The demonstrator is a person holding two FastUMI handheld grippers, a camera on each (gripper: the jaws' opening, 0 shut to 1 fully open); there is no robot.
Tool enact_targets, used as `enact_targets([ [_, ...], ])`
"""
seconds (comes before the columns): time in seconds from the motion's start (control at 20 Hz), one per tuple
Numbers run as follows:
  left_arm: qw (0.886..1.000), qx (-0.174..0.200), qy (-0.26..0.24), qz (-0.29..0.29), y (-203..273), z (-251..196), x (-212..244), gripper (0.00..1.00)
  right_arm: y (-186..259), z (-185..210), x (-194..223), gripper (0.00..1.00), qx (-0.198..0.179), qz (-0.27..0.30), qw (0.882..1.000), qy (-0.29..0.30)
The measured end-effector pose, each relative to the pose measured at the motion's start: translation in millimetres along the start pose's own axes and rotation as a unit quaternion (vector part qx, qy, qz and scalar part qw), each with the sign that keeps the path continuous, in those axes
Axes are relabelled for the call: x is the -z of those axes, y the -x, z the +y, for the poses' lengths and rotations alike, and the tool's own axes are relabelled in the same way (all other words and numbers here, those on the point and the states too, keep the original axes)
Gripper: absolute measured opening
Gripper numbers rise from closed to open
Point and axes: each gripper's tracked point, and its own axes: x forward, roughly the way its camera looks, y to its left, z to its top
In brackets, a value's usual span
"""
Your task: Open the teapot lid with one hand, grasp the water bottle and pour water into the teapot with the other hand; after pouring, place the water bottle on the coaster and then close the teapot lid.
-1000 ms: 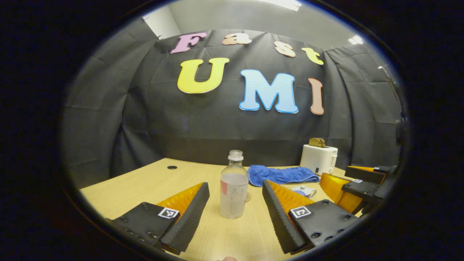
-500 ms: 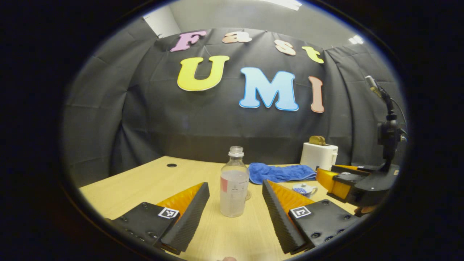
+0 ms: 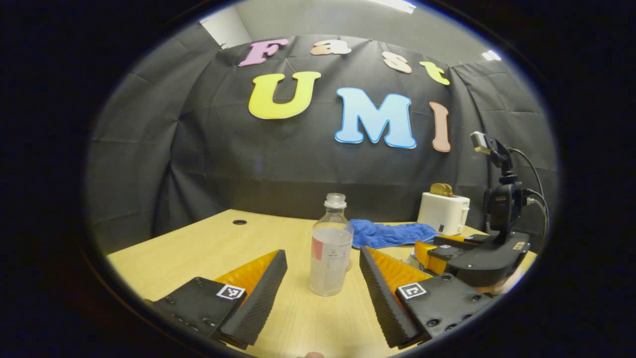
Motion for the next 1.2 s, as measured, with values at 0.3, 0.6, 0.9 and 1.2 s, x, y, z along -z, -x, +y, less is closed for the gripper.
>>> enact_targets([
  [0.3, 1.000, 0.003, 0.010, 0.005, -1.9, 3.4, 4.4, 1.00, -3.3, -1.8, 2.8, 0.28, 0.004, 0.000, 1.000, -0.005],
  [0.6, 1.000, 0.006, 0.011, 0.009, -6.5, 1.5, 10.9, 1.00, -8.7, -2.9, 1.2, 0.05, 0.008, -0.008, 1.000, -0.021],
  [0.9, 1.000, 0.015, 0.005, 0.023, -20.4, -1.8, 21.5, 1.00, -6.2, -5.2, -3.1, 0.06, 0.001, -0.016, 0.999, -0.036],
  [1.2, 0.998, 0.023, -0.045, 0.039, -46.7, -6.1, 30.6, 1.00, 2.5, -6.8, -22.5, 0.06, -0.005, -0.050, 0.998, -0.040],
])
